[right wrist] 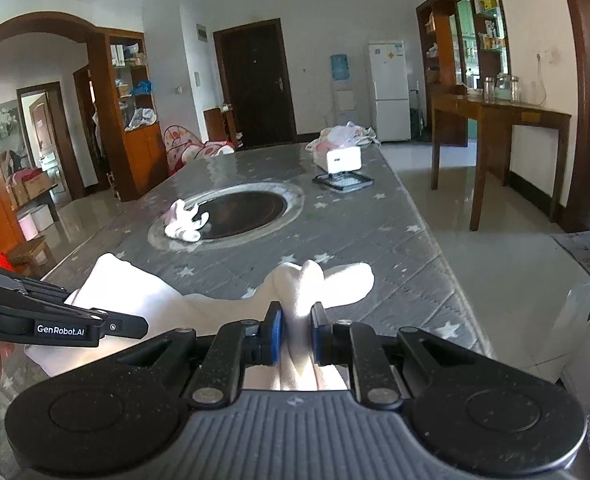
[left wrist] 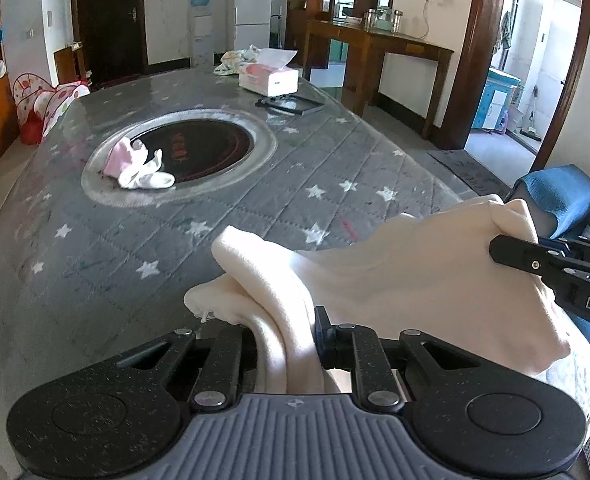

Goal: Fold clothes

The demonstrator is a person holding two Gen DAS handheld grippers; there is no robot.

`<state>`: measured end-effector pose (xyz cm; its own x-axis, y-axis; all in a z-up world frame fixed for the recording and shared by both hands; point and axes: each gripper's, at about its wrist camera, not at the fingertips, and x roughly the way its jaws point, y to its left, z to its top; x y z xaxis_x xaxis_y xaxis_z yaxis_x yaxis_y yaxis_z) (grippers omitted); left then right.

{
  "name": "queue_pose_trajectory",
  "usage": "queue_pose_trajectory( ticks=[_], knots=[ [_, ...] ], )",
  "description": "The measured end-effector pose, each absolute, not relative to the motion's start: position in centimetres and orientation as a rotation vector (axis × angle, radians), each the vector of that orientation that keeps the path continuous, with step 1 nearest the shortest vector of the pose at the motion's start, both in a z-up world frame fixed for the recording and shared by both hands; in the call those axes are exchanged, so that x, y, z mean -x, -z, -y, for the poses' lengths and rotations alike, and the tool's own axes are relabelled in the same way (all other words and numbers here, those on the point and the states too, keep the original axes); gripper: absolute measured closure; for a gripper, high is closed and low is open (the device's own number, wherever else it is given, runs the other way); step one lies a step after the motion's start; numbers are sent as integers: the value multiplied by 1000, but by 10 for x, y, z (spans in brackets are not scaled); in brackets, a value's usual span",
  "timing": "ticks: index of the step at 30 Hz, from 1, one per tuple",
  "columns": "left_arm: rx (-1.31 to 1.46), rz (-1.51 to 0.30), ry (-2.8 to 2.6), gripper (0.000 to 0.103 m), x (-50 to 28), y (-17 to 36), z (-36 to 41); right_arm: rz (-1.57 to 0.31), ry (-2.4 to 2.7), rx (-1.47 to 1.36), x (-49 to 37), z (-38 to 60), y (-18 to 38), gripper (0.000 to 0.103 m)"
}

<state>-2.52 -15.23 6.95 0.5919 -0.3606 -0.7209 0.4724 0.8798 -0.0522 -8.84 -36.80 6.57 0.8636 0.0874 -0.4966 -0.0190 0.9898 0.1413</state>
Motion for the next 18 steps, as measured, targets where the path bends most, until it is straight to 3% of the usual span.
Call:
queue_pose_trajectory(
  ticks=[18],
  knots=[
    [-187, -672, 503, 86, 34, -106, 187, -435, 18, -133, 92, 393, -90, 90]
  ],
)
